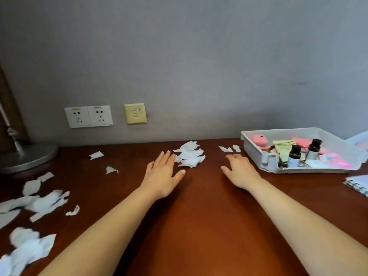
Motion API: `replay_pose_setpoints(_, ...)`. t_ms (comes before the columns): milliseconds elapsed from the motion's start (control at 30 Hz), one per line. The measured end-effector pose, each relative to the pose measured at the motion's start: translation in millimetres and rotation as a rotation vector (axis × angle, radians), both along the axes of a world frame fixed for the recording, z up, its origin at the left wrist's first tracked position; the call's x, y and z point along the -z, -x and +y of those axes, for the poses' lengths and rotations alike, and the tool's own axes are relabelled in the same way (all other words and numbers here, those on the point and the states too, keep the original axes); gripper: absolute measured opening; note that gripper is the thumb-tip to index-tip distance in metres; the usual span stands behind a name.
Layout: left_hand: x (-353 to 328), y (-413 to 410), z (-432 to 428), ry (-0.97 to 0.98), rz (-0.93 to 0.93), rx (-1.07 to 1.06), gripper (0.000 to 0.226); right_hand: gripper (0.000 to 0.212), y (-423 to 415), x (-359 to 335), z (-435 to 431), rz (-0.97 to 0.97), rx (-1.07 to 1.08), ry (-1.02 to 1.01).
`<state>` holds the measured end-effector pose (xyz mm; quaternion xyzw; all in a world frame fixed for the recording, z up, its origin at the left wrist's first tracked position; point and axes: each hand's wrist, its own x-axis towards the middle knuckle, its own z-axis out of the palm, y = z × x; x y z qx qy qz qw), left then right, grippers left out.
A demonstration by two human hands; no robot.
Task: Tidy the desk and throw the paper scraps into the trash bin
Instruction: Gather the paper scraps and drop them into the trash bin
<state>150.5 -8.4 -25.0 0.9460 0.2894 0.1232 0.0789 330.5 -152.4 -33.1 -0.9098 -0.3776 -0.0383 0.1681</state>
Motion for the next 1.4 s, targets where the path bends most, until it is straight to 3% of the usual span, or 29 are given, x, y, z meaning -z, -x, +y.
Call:
replay_pose_setpoints(300, 16, -68, 44, 0.085, -0.172, -0.055, 0.083, 0.059, -58, 12, 55, -0.035, 0.098, -0.003)
replay_pose_setpoints(467, 23, -93, 59, 0.069, -0.154, -0.025, 0.085, 0.057, -86, 10, 77, -0.037, 0.193, 0.030)
replay_pose_setpoints(667, 31, -96, 69, 0.076, -0.185, -0.033, 0.083, 0.043, -103, 19, 86, -0.057, 0.266, -0.122)
replay_pose_setpoints(800, 29, -93, 66, 0.074, -0.196, -0.020, 0.080, 0.020, -105, 21, 88, -0.040, 0.170, -0.279)
replay_pose_setpoints(933, 28, -91, 63, 0.134, -0.222, 0.001, 0.078, 0.026, -96, 16, 86, 0.081, 0.085, -0.451)
replay_pose_setpoints(1133, 30, -91, 64, 0.121, -0.223, 0.011, 0.067, 0.017, -65, 3, 118, 0.145, -0.170, -0.647)
replay_pose_setpoints(1267, 32, -92, 66, 0.120, -0.238, 0.041, 0.065, 0.034, -63, 3, 149, 0.213, -0.342, -0.492)
replay_pose_setpoints(1400, 35, -97, 70, 0.085, -0.231, 0.037, 0.060, 0.047, -75, 8, 171, 0.200, -0.382, -0.341)
